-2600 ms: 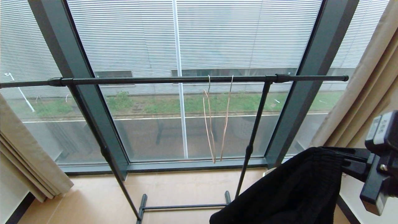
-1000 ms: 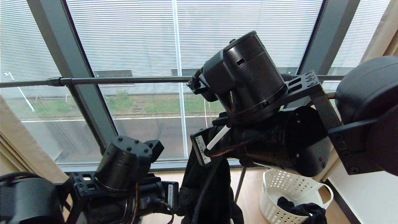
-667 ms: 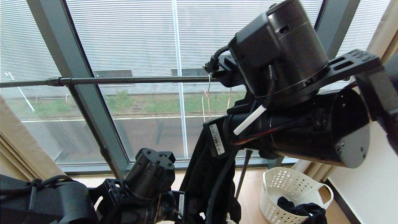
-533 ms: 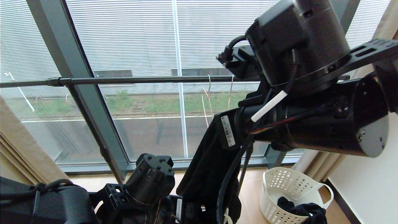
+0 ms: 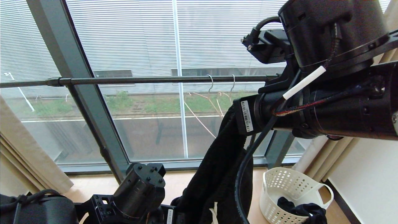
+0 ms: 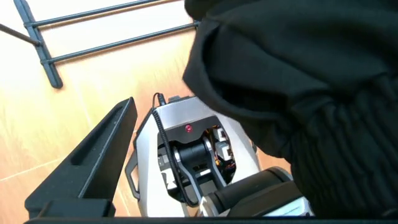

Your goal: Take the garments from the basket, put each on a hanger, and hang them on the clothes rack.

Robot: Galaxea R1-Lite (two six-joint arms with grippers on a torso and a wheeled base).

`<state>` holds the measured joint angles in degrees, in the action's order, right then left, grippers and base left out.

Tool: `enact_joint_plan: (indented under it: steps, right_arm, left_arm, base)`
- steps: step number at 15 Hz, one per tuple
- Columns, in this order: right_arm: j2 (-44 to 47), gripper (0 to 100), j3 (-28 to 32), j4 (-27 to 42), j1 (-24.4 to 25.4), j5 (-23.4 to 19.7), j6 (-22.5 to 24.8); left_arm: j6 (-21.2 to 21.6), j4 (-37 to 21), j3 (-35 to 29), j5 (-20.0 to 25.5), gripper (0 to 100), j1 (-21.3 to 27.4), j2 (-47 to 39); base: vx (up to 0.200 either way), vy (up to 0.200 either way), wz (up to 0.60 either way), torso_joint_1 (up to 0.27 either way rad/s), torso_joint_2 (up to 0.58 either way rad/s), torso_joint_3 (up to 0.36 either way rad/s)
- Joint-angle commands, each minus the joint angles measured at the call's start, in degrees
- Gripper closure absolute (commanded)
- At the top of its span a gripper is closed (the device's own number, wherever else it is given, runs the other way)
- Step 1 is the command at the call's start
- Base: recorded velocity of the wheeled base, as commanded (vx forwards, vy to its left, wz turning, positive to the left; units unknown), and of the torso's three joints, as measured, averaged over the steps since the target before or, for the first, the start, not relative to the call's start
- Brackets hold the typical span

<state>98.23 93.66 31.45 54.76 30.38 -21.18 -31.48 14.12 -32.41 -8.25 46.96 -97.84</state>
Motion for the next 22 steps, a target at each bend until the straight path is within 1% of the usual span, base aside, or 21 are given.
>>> enact_joint_plan:
  steps: [1,2,5,6,8,9,11,12,13,15,16,17,18,19,20,22]
  right_arm:
    - [-2.3,100,-1.7,-0.1,-1.0,0.9,0.1]
    - [-3.0,100,-2.8,-0.2,-1.2,1.1,0.1]
    - [-4.3,100,-6.1,-0.4,-2.3,3.1,0.0]
    - [-5.0,100,-8.5,-0.5,-2.6,3.5,-0.1]
    - [-6.1,100,-11.0,-0.6,-3.3,3.5,-0.4]
    - [-6.7,100,-13.2,-0.6,-3.7,3.5,-0.7]
    - [-7.0,100,-15.3,-0.7,-4.8,3.4,-1.1]
    - [-6.8,100,-16.2,-0.8,-5.2,3.3,-1.6]
    - [-6.8,100,-17.5,-1.5,-5.5,3.1,-1.9]
    - [-6.6,100,-19.5,-4.9,-6.0,2.9,-2.0]
    - [-6.5,100,-20.4,-7.7,-6.6,2.8,-1.5]
    - [-6.4,100,-21.2,-8.4,-6.7,2.0,-0.6]
    - [-6.4,100,-21.6,-8.6,-6.8,0.9,-0.1]
    - [-6.4,100,-21.8,-8.7,-6.8,0.5,-0.1]
    - [-6.8,100,-23.7,-11.2,-7.1,-0.8,0.1]
    - [-7.1,100,-28.1,-17.6,-8.4,-2.3,1.0]
  left_arm:
    - [0.0,-0.1,0.7,-0.8,0,0.8,1.0]
    - [0.0,-0.1,0.8,-1.7,100,1.1,1.4]
    - [0.4,-0.1,0.1,-3.3,100,1.8,4.1]
    - [1.4,-0.2,-0.1,-3.3,100,1.6,6.0]
    - [3.4,-0.4,-0.3,-3.3,100,0.3,8.8]
    - [5.2,-0.5,-1.2,-3.3,100,-1.1,10.7]
    - [9.2,-0.8,-3.2,-3.3,100,-3.8,12.1]
    - [10.8,-2.0,-4.6,-3.3,100,-4.8,12.1]
    - [12.2,-4.0,-7.0,-3.3,100,-5.6,12.7]
    - [12.7,-8.8,-10.8,-3.3,100,-5.9,12.9]
    - [13.3,-13.9,-14.3,-3.3,100,-6.3,12.9]
    - [14.7,-19.7,-18.6,-3.1,100,-6.9,12.8]
    - [15.2,-22.6,-21.1,-3.1,100,-7.1,12.5]
    - [15.7,-24.0,-22.4,-3.0,100,-7.1,12.1]
    - [17.5,-27.2,-25.1,-2.9,100,-7.1,12.0]
    - [19.3,-28.6,-25.8,-2.7,100,-7.1,12.1]
  base:
    - [0.0,0.0,0.0,0.0,0.0,0.0]
    - [0.0,0.0,0.0,0.0,0.0,0.0]
    - [0.0,0.0,0.0,0.0,0.0,0.0]
    - [0.0,0.0,0.0,0.0,0.0,0.0]
    - [0.0,0.0,0.0,0.0,0.0,0.0]
    - [0.0,0.0,0.0,0.0,0.0,0.0]
    - [0.0,0.0,0.0,0.0,0.0,0.0]
    - [0.0,0.0,0.0,0.0,0.0,0.0]
    - [0.0,0.0,0.0,0.0,0.0,0.0]
    - [0.0,0.0,0.0,0.0,0.0,0.0]
    - [0.0,0.0,0.0,0.0,0.0,0.0]
    - [0.0,0.0,0.0,0.0,0.0,0.0]
    - [0.0,0.0,0.0,0.0,0.0,0.0]
    - [0.0,0.0,0.0,0.0,0.0,0.0]
    - [0.0,0.0,0.0,0.0,0.0,0.0]
    - [0.0,0.0,0.0,0.0,0.0,0.0]
